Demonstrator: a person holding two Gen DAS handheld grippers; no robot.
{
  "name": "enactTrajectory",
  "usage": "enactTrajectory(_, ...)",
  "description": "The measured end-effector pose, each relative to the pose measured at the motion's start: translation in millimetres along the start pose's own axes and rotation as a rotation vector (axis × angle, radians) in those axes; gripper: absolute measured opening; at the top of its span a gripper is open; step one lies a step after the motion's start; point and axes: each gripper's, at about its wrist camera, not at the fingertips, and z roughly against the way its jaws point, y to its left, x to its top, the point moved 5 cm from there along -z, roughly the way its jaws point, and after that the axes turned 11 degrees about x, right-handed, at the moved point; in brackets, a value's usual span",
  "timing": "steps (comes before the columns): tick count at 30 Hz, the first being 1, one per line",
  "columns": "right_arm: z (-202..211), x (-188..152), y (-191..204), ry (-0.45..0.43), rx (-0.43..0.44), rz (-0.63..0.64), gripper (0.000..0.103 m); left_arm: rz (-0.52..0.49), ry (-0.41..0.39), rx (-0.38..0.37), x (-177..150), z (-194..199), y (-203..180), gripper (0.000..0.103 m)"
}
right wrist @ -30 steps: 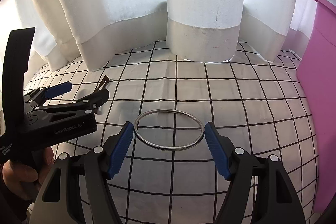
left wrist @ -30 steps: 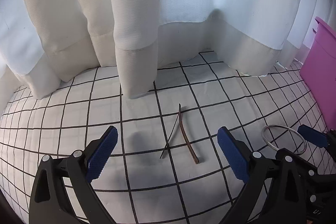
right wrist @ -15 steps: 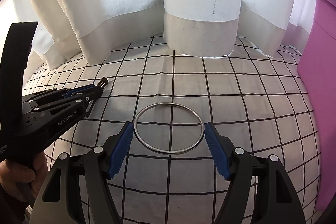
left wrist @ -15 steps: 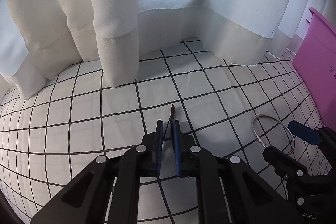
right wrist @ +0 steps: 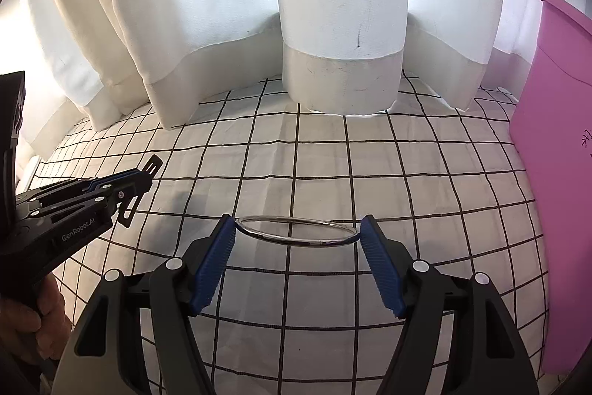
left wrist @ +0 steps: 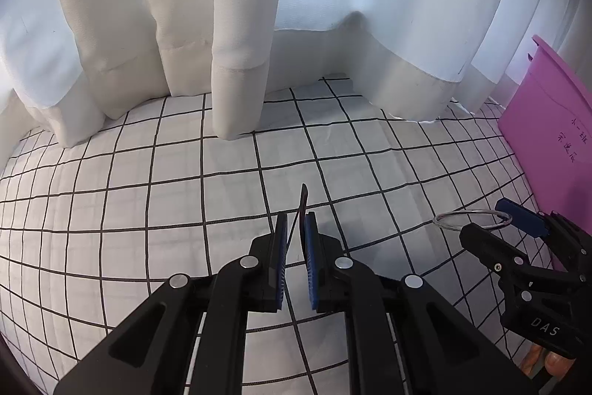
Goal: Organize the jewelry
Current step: 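Carry the hair pin with the left tool into the bin while the right tool carries the ring there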
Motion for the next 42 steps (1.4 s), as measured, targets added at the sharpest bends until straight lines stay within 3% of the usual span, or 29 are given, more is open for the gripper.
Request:
enactTrajectory(14,34.6,14.0,-2.6,-0.056,-0.022,0.014,0.067,-0.033,-0.044,-0.013,9.5,28.9,-13.2,0.010)
enactTrajectory(24,105.5,40.1,-8.8,-0.160,-0.070,0.036,0.067,-0.091,-0.141,-0.067,43.5,72.0,-50.0,0.010)
enactTrajectory(36,239.7,61.0,-58.5,-0.356,-0.194,0.013,0.067,-0.211,-0.313,-0.192,96.6,147.6,-157.5,0.010)
enactTrajectory(42,291.5,54.6,-105.3,-0.414,-0.270,-0.029,0.067,-0.268,-0.339,-0.279,109.5,173.8,-231.0,0.010)
